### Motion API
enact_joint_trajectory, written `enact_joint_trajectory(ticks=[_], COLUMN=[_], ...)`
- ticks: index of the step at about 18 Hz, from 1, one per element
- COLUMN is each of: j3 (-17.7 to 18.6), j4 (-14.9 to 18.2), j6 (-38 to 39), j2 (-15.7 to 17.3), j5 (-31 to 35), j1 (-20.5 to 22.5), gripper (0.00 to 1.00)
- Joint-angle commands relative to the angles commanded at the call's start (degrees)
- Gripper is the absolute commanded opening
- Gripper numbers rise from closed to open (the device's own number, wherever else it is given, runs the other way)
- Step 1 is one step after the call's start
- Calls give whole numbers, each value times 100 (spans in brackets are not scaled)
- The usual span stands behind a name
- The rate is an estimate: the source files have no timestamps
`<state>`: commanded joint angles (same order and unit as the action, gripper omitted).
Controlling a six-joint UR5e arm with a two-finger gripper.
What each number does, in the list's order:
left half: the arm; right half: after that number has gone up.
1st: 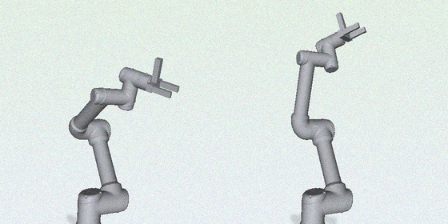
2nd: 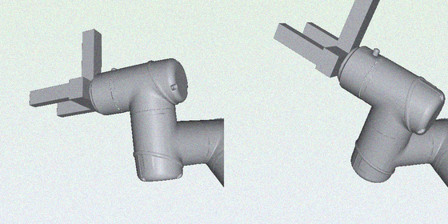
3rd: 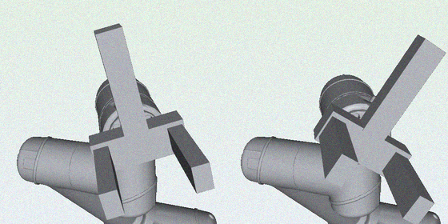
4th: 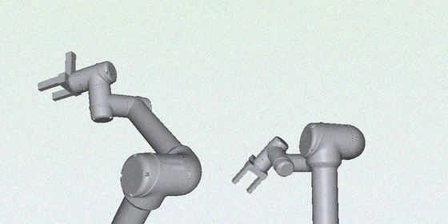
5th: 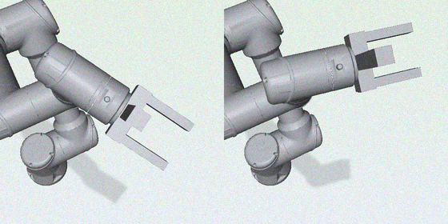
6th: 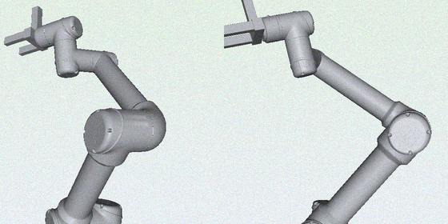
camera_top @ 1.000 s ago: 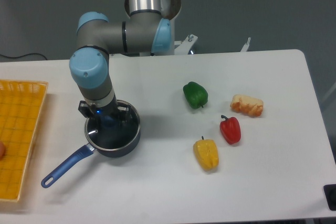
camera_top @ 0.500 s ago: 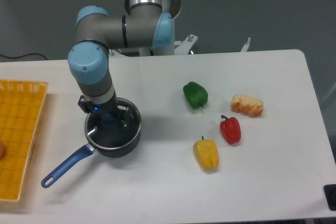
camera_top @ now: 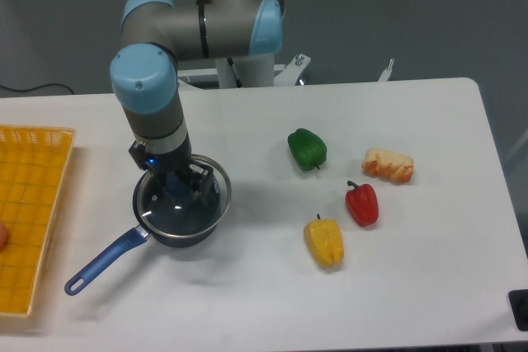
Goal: Open the lid
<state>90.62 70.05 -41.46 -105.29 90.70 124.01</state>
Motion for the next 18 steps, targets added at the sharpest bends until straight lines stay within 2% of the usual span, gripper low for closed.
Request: enact_joint_trajectory(ticks=[8, 18], j3=[-44, 18], j4=[-9, 9], j6=[-1153, -1189], j2=[18, 26], j5=[115, 123], j1=[141, 150], gripper=[53, 54])
